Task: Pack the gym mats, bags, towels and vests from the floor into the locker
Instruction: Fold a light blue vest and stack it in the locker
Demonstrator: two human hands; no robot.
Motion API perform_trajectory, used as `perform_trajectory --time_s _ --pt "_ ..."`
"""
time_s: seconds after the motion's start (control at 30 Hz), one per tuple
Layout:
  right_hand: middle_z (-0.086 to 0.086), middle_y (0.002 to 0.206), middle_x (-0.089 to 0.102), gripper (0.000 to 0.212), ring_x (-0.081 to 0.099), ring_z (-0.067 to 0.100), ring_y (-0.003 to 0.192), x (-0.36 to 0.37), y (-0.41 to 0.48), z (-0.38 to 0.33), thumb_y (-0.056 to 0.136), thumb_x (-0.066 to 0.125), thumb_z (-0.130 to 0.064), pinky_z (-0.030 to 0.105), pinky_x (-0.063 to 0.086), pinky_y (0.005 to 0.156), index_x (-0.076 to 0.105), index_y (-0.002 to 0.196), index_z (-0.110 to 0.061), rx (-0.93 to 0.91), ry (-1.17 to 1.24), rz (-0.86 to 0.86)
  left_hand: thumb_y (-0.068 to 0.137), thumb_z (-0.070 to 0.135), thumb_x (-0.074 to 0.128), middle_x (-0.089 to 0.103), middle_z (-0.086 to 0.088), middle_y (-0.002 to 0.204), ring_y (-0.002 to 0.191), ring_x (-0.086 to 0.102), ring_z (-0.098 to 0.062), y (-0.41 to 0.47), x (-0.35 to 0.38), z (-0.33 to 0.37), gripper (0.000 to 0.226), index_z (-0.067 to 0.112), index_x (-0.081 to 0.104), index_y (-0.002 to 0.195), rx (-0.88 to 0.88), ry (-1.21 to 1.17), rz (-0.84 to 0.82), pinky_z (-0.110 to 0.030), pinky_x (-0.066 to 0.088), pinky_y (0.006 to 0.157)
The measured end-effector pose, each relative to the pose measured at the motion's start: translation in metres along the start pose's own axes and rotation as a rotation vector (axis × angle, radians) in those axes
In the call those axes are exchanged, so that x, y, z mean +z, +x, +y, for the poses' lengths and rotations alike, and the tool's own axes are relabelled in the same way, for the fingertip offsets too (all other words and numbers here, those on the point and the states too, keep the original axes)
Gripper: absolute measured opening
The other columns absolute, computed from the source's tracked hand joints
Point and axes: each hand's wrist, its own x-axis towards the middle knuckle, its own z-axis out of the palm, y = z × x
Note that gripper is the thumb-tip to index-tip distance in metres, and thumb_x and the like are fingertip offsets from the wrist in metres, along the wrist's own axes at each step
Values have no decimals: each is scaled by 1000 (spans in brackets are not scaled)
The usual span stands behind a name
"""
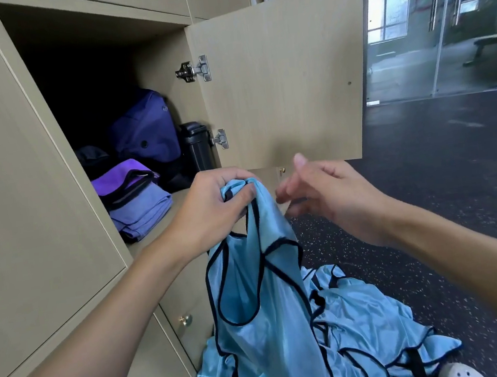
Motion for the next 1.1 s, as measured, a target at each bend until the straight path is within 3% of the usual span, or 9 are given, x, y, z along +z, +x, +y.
perform_trajectory --time_s 0.13,0.23,0.4,0.57,0.7,0.77,0.87,1.03,1.1 --pt "18 122 67 25 63 28 103 2 4 8 100 50 -5 36 48 89 59 124 -3 126 174 -90 94 6 65 63 -2 97 93 59 -13 0 1 2 30 34 72 88 127 129 -67 -23 47 83" --pt "18 127 63 38 58 27 107 2 1 7 98 54 -12 38 45 93 55 135 -5 178 147 -264 93 11 68 62 13 91 92 59 -14 0 1 2 26 36 73 90 137 92 -90 -21 47 83" --pt "21 120 65 37 63 27 105 1 2 0 95 54 -12 37 50 98 60 127 5 199 129 -257 95 11 65 66 2 75 61 50 -14 -3 1 5 11 13 75 99 89 -26 -87 -26 43 56" --pt "17 91 55 9 44 28 81 3 2 1 91 68 -17 35 36 71 66 88 -9 156 -15 -126 95 21 66 52 7 57 54 48 -13 0 5 -1 20 17 53 80 -96 -37 111 -34 44 56" --pt "10 71 50 18 41 19 60 9 2 2 96 61 -11 20 33 54 57 79 -10 53 -83 94 84 49 69 50 0 59 52 43 -14 -2 13 7 40 11 59 78 -143 -91 17 -28 38 52" --pt "4 65 50 20 37 10 52 11 2 2 96 62 -12 21 30 50 57 76 -13 19 -149 177 81 42 78 51 6 54 49 43 -11 -4 16 10 37 9 62 77 -107 6 -27 -24 37 49" --pt "5 67 52 19 39 12 55 10 2 0 93 66 -9 23 31 52 58 76 -14 27 -138 197 84 15 77 49 10 52 48 40 -7 -4 15 8 23 6 60 72 -82 97 -29 -20 35 49" --pt "2 80 65 22 55 19 75 4 3 -5 86 68 -17 36 44 79 61 106 -11 93 154 59 87 12 73 49 7 57 54 40 -10 -3 5 7 18 7 62 74 -82 39 -63 -21 34 51" --pt "3 88 69 28 60 17 82 -1 2 -5 86 62 -25 35 46 82 66 108 -8 83 66 -52 87 12 73 48 5 59 56 39 -11 -3 2 6 17 7 63 75 -92 4 -68 -21 33 52"
